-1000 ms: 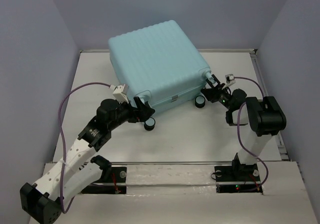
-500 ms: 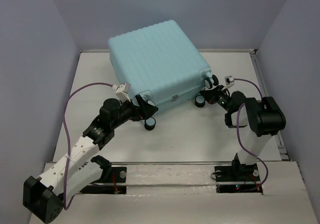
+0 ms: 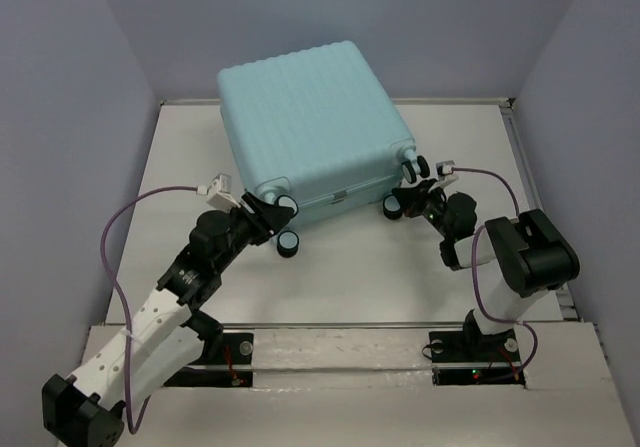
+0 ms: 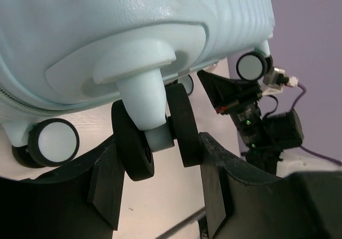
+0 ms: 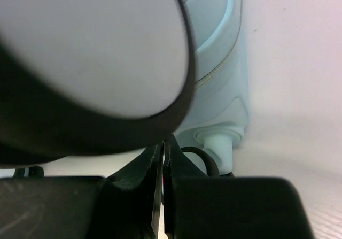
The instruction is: Pack the luggage
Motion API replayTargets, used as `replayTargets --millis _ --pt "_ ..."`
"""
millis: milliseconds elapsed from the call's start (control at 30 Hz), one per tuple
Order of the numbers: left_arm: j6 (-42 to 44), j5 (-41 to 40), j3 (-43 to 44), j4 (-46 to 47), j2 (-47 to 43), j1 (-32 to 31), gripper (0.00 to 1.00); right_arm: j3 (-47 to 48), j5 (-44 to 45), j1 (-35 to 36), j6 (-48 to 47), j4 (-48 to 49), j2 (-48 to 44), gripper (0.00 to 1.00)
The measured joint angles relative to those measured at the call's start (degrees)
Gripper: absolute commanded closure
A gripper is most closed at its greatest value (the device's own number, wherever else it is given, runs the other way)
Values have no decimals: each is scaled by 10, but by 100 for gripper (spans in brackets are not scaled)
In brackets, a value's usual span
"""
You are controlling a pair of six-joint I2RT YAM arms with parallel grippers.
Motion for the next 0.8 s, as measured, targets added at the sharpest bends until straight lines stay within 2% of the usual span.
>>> replayTargets --millis 233,800 --pt "56 -99 0 -85 -85 0 94 -21 25 29 -4 -4 -19 93" --pt "113 -131 31 -151 -98 0 94 -35 7 -26 7 -103 -116 93"
